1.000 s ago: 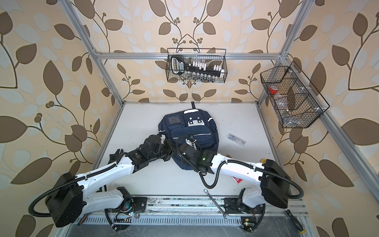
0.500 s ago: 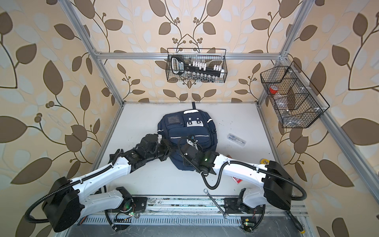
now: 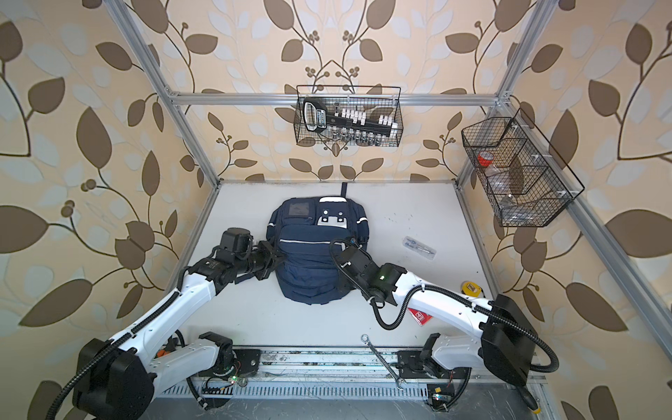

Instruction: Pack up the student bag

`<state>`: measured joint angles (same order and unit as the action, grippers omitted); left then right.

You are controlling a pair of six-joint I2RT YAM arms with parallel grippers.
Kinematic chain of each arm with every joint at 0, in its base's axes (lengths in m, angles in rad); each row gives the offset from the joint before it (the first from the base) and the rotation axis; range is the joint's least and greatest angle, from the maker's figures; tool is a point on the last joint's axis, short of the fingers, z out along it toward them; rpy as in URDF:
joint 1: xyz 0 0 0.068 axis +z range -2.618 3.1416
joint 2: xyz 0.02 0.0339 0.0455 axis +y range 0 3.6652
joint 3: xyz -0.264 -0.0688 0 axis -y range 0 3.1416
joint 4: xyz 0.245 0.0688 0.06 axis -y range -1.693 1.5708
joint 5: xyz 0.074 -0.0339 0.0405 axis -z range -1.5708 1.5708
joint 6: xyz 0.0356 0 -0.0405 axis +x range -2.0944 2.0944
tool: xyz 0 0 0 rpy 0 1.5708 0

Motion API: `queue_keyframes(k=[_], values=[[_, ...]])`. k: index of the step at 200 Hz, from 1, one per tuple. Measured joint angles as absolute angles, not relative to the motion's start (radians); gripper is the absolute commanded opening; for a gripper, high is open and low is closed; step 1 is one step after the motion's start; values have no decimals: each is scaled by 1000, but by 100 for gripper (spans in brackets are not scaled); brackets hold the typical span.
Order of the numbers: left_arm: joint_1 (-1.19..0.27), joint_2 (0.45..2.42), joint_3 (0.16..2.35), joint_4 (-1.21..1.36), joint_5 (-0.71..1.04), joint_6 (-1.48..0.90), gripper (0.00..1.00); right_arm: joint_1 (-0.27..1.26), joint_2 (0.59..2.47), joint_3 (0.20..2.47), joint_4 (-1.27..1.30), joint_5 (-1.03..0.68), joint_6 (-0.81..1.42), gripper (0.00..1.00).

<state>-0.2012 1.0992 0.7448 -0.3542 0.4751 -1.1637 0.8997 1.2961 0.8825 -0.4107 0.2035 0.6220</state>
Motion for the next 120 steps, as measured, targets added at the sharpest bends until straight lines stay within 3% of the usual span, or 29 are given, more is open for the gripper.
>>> queue_keyframes(k=[13,31,56,83,120], values=[[-175,1137,795,-406,488,-1128,40,906,1296,898,-407,186,616,0],[-172,1124,823,-443,459,-1095,58,910,1297,907,-416,171,616,0],[-226,1031,823,-466,409,-1102,62,921,1308,916,-441,145,617,0],[-389,935,816,-459,374,-1148,64,948,1335,957,-461,128,622,0],[-589,965,788,-411,330,-1247,64,976,1357,999,-484,109,632,0]])
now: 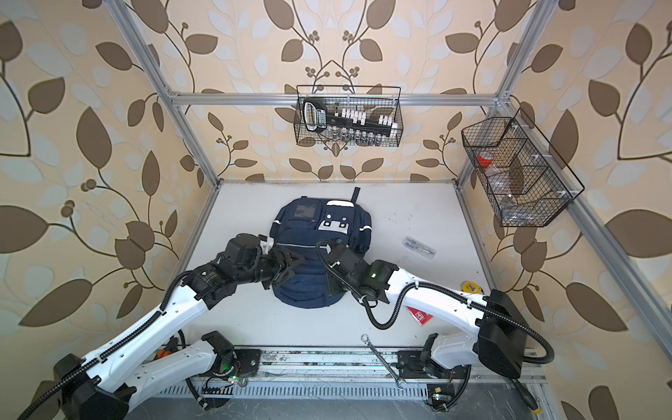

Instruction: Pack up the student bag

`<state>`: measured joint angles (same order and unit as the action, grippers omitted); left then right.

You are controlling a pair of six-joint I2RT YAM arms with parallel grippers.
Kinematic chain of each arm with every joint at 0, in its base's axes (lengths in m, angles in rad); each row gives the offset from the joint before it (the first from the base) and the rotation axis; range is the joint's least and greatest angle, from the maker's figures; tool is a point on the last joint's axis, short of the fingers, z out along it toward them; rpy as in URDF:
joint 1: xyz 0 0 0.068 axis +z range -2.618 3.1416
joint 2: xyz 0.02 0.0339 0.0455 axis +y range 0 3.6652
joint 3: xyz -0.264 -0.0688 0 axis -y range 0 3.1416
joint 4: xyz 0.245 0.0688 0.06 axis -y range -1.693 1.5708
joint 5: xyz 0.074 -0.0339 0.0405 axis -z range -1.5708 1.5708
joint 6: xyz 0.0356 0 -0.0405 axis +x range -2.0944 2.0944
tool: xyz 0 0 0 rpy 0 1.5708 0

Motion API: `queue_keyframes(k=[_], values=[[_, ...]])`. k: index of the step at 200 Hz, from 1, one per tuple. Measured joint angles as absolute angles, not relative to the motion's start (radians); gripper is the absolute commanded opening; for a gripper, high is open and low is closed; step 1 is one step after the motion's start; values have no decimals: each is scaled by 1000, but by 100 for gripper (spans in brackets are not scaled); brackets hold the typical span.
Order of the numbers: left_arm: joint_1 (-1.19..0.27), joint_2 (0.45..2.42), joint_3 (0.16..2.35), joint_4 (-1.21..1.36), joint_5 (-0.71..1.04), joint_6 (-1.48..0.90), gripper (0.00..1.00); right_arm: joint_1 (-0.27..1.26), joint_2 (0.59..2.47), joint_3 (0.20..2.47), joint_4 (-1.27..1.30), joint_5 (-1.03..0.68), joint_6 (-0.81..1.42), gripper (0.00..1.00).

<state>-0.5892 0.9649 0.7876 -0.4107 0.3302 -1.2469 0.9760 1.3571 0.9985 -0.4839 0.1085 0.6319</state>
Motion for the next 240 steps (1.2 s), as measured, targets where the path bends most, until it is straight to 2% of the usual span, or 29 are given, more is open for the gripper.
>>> queue_keyframes(k=[62,113,152,196,240], values=[[-610,1124,791,-331,326,-1325,61,988,1362,1003,-498,105,651,0],[-617,1091,798,-366,327,-1348,63,989,1362,1016,-509,108,654,0],[-617,1119,786,-347,332,-1387,58,1016,1367,1035,-520,109,655,0],[-617,1217,796,-338,341,-1396,40,1047,1391,1047,-543,139,658,0],[-618,1229,805,-340,343,-1400,0,1049,1391,1048,-563,167,658,0]])
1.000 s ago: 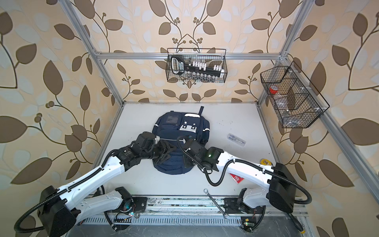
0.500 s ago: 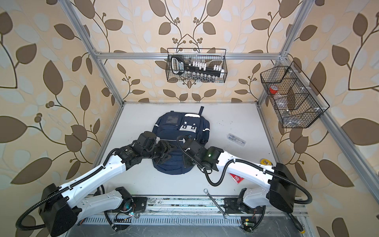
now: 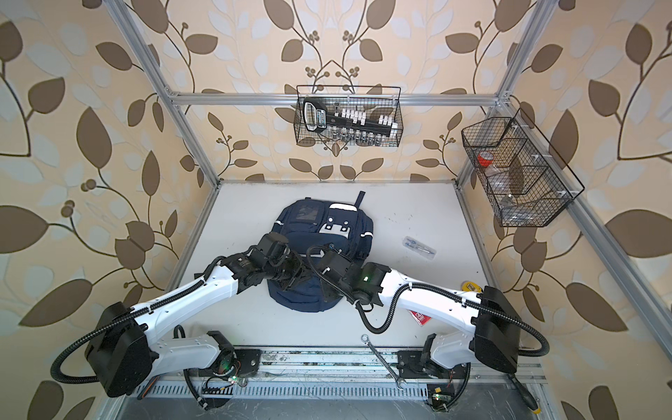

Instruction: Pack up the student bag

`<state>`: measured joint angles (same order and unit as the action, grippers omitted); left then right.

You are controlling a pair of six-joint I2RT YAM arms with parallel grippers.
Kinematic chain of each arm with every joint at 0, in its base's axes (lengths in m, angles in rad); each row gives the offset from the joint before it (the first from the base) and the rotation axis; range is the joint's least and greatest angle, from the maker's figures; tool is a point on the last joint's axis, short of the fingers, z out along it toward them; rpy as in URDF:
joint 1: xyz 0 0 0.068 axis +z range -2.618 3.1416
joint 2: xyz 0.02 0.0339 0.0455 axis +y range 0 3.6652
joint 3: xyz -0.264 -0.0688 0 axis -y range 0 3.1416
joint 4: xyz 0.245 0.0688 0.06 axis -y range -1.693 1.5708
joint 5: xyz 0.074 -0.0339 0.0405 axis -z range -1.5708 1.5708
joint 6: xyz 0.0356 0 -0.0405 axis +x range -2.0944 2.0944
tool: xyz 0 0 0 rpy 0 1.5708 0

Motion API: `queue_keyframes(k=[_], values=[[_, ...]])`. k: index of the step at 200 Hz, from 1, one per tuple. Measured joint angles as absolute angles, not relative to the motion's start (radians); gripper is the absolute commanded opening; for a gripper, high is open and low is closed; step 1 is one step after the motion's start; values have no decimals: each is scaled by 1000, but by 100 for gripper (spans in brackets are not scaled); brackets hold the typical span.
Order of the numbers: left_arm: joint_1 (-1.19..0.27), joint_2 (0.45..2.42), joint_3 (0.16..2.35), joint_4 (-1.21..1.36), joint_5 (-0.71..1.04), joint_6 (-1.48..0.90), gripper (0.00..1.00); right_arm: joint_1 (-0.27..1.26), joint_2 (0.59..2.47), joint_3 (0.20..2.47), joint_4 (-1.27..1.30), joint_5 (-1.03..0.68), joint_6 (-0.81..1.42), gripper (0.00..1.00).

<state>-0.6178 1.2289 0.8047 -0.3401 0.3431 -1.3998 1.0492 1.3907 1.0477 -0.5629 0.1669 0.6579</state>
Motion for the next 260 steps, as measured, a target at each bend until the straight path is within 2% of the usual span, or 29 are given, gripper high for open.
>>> queue_keyframes(k=[52,105,163,260], values=[[-629,1226,813,-340,336,-1381,0,1019,1369,1046,-596,167,651,0],[-628,1183,829,-355,299,-1332,0,805,1337,1023,-638,126,592,0],[-628,1164,829,-359,282,-1292,0,627,1504,1060,-584,77,473,0],[-627,1130,805,-366,253,-1282,0,535,1638,1151,-533,73,414,0]])
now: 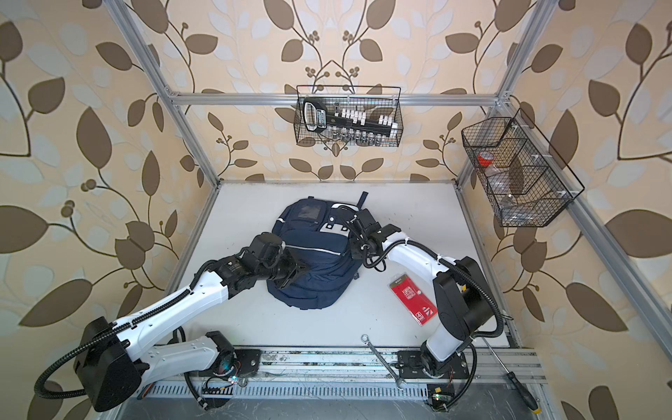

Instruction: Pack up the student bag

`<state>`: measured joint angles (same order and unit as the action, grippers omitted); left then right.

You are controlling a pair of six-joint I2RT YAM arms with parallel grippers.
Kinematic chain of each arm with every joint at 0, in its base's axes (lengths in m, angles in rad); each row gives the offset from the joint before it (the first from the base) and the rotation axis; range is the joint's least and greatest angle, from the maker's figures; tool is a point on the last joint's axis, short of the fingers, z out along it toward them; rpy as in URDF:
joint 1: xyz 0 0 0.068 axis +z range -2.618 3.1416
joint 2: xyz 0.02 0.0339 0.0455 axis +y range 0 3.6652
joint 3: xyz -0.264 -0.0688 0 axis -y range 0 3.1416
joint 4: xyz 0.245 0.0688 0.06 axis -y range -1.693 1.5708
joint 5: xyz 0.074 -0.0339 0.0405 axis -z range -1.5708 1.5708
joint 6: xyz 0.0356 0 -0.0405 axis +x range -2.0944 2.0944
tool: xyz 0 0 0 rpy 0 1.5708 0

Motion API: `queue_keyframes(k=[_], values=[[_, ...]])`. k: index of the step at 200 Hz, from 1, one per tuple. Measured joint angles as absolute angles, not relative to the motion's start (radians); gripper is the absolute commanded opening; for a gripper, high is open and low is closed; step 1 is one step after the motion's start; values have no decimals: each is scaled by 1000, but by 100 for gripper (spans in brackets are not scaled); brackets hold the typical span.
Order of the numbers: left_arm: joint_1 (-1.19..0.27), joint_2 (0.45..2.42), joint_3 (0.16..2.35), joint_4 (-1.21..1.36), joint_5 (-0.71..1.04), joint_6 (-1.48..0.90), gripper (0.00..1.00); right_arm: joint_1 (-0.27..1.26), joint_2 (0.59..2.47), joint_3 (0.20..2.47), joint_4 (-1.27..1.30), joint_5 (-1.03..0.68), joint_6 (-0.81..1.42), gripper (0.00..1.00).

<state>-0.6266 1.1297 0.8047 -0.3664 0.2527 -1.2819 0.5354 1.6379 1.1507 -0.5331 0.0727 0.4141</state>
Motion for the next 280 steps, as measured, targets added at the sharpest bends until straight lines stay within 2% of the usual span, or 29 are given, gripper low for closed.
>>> queue_keyframes(k=[11,20,30,37,41,50,55,71,78,85,94,118,139,175,226,266,280], values=[[-627,1130,797,-361,253,-1282,0,535,1637,1151,-533,72,413,0],[-627,1130,793,-361,254,-1282,0,536,1637,1151,-535,70,414,14],[-627,1130,789,-359,255,-1282,0,539,1630,1150,-536,81,413,34],[-627,1131,787,-359,255,-1282,0,539,1617,1148,-540,99,411,42],[-627,1131,785,-359,256,-1282,0,539,1607,1145,-543,107,416,56],[-627,1136,781,-359,258,-1282,0,540,1571,1135,-553,131,416,62],[-627,1141,781,-360,258,-1281,1,541,1544,1130,-561,142,418,62],[-627,1155,778,-354,264,-1278,27,559,1451,1114,-580,174,423,62],[-626,1158,773,-345,273,-1276,36,571,1406,1108,-587,181,426,58],[-623,1158,767,-335,286,-1279,41,587,1361,1100,-592,186,433,52],[-620,1158,763,-335,297,-1267,46,607,1314,1087,-593,183,432,51],[-617,1143,770,-358,302,-1252,56,664,1258,1037,-576,146,418,60],[-598,1113,810,-418,287,-1222,59,699,1308,1019,-564,85,386,64],[-531,1077,845,-470,287,-1206,61,709,1381,1009,-499,-14,319,63],[-516,1173,859,-474,340,-1205,62,709,1456,1029,-459,-121,337,61],[-516,1187,859,-461,362,-1209,63,693,1550,1111,-479,-179,476,47],[-516,1196,859,-459,364,-1211,63,689,1550,1112,-473,-217,524,33]])
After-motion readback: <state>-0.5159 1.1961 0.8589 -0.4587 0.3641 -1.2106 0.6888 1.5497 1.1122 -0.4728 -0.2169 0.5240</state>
